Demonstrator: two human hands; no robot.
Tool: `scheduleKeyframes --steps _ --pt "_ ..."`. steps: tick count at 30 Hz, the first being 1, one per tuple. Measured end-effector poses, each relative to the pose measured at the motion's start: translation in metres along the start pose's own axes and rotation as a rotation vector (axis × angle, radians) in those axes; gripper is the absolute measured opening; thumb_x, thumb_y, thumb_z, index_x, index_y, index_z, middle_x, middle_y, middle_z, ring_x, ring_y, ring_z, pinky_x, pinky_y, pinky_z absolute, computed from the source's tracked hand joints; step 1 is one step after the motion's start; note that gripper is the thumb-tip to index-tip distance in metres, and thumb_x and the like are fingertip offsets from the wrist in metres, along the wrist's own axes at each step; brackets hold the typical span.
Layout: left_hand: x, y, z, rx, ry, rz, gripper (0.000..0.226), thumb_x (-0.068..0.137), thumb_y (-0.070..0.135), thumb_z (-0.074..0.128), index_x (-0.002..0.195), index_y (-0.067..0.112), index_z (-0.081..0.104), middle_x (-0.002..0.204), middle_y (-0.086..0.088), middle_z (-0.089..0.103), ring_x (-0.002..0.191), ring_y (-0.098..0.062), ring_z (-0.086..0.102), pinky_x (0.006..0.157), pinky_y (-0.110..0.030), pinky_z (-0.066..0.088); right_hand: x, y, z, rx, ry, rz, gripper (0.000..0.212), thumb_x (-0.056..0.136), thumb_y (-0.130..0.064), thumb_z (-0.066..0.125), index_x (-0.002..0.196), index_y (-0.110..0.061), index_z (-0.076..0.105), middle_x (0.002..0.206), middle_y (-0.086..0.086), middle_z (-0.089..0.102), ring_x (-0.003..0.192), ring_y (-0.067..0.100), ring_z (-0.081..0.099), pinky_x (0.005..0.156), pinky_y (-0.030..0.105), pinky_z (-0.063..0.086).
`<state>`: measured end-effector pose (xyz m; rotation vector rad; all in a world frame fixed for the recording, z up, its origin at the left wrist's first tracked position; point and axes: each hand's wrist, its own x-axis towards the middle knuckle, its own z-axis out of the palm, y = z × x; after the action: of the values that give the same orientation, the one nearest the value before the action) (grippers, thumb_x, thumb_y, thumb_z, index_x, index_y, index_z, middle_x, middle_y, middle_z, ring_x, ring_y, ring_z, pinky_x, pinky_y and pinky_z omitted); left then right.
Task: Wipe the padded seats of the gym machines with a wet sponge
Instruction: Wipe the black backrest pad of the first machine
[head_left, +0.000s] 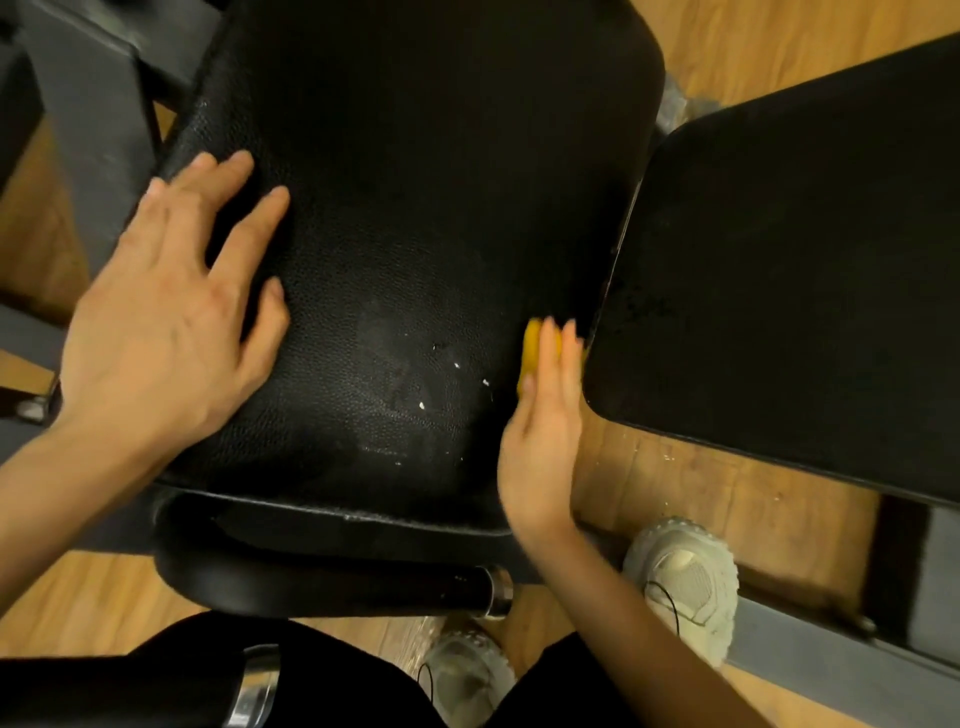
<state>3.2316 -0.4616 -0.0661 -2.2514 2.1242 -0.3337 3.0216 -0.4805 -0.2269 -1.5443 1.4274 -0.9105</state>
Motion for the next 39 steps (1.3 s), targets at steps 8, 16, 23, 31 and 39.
scheduleKeyframes --steps 8,16,23,31,39 --pt "-0.002 0.0 0.002 0.003 0.014 0.002 0.058 0.095 0.027 0.04 0.148 0.004 0.035 0.152 -0.024 0.028 0.144 -0.04 0.024 0.123 -0.044 0.01 0.054 0.002 0.013 0.019 0.079 -0.027 0.05 0.098 0.004 0.039 0.147 -0.006 0.034 0.156 0.014 0.028 0.148 0.029 0.018 0.12 0.047 0.022" --pt "-0.001 0.0 0.002 0.046 -0.021 -0.006 0.059 0.096 0.028 0.037 0.15 0.005 0.033 0.154 -0.023 0.027 0.144 -0.039 0.023 0.123 -0.041 0.008 0.011 0.02 -0.008 0.082 -0.129 -0.271 0.044 0.1 -0.012 0.042 0.144 -0.018 0.037 0.153 0.003 0.035 0.147 0.023 0.023 0.12 0.052 0.014" --pt "0.0 0.0 -0.002 0.074 -0.05 0.003 0.059 0.097 0.029 0.034 0.15 0.002 0.031 0.153 -0.026 0.027 0.144 -0.04 0.023 0.121 -0.051 0.015 0.028 -0.012 0.011 0.152 -0.053 -0.175 0.038 0.101 -0.011 0.046 0.139 -0.013 0.047 0.151 0.008 0.04 0.146 0.025 0.026 0.119 0.054 0.019" --pt "-0.001 0.001 -0.003 0.095 -0.042 0.015 0.057 0.099 0.027 0.035 0.15 0.004 0.031 0.154 -0.024 0.026 0.145 -0.039 0.022 0.123 -0.046 0.011 0.093 -0.034 0.02 0.149 0.022 -0.15 0.036 0.1 -0.012 0.047 0.135 -0.014 0.053 0.148 0.007 0.045 0.144 0.024 0.03 0.118 0.051 0.022" --pt "-0.002 0.0 -0.003 0.09 -0.026 0.034 0.057 0.099 0.029 0.033 0.151 0.004 0.029 0.155 -0.023 0.026 0.146 -0.037 0.021 0.123 -0.047 0.013 0.013 -0.035 0.007 0.134 -0.262 -0.448 0.038 0.097 -0.01 0.051 0.135 -0.015 0.05 0.147 0.003 0.044 0.144 0.022 0.03 0.119 0.052 0.019"
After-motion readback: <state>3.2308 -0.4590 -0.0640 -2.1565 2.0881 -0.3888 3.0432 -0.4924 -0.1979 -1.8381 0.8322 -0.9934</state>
